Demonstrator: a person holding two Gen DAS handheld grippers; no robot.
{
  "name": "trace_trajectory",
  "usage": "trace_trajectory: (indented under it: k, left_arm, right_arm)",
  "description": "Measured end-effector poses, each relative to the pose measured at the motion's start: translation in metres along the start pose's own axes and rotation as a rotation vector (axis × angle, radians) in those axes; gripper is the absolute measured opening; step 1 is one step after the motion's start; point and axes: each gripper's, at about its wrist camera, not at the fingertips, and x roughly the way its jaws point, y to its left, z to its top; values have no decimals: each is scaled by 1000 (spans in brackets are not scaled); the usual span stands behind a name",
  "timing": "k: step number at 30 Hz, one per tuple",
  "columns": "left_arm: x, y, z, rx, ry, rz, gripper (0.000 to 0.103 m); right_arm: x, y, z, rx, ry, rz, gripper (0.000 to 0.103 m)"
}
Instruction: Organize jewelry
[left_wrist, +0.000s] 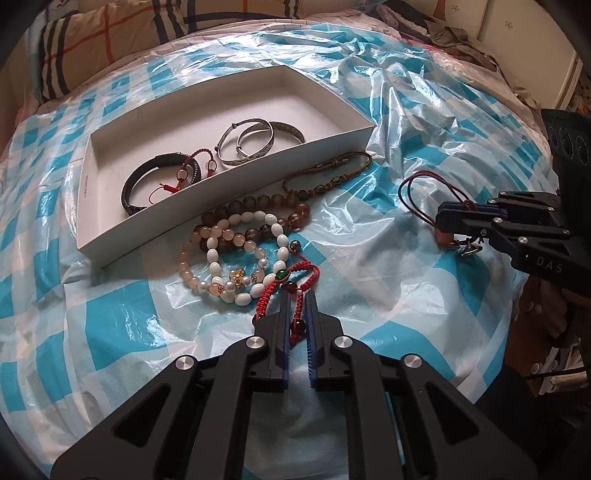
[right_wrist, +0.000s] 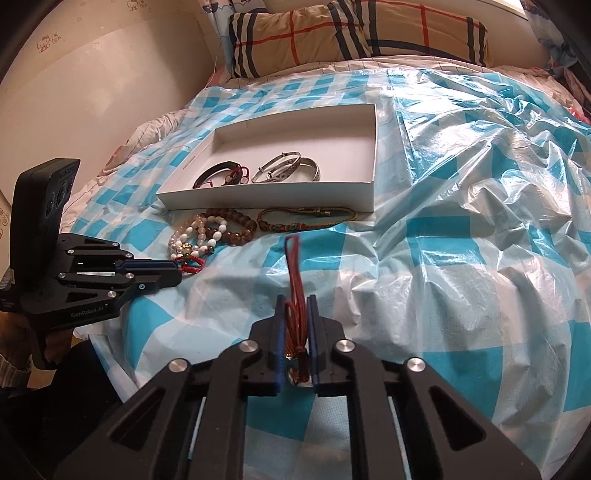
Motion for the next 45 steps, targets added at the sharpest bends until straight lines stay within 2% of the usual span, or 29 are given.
trace_trajectory:
  k: [2, 5, 16, 23, 30, 31, 32, 33, 34, 41, 43, 45]
  left_arm:
    - [-7, -2, -2, -7, -15, -11, 7]
    - [-24, -3, -7, -26, -54, 10, 7]
    - [-98, 4, -22, -122, -219, 175, 7]
    - [-123, 5, -33, -143, -258, 218, 7]
    - [-131, 10, -41, -157, -274, 214, 7]
    - [-132, 11, -42, -161, -275, 214, 7]
    - [-132, 13, -43, -167, -276, 212, 7]
    - [-132, 15, -44, -173, -276, 210, 7]
    - [-131, 17, -45, -177, -274, 208, 7]
    - [-118, 20, -46, -180, -251, 198, 7]
    - [-115, 20, -45, -180, -248, 197, 7]
    - [-114, 20, -44, -181, -245, 195, 7]
  right_arm:
    - [-6, 6, 1, -19, -13, -2, 7]
    - [-19, 14, 2, -34, -41, 4, 7]
    - [-57, 58, 5, -105, -116, 34, 7]
    - [-74, 73, 5, -110, -150, 45, 7]
    - [-78, 77, 5, -121, -143, 29, 7]
    - [-76, 75, 4, -115, -129, 18, 10]
    - [-73, 71, 2, -109, -108, -1, 17]
    - [-70, 67, -2, -106, -104, -35, 46]
    - [-68, 61, -6, -102, -110, -70, 62]
    - [-25, 1, -11, 55, -32, -170, 63]
    - [-11, -10, -8, 81, -13, -193, 69]
    - [5, -17, -5, 86, 22, -208, 70]
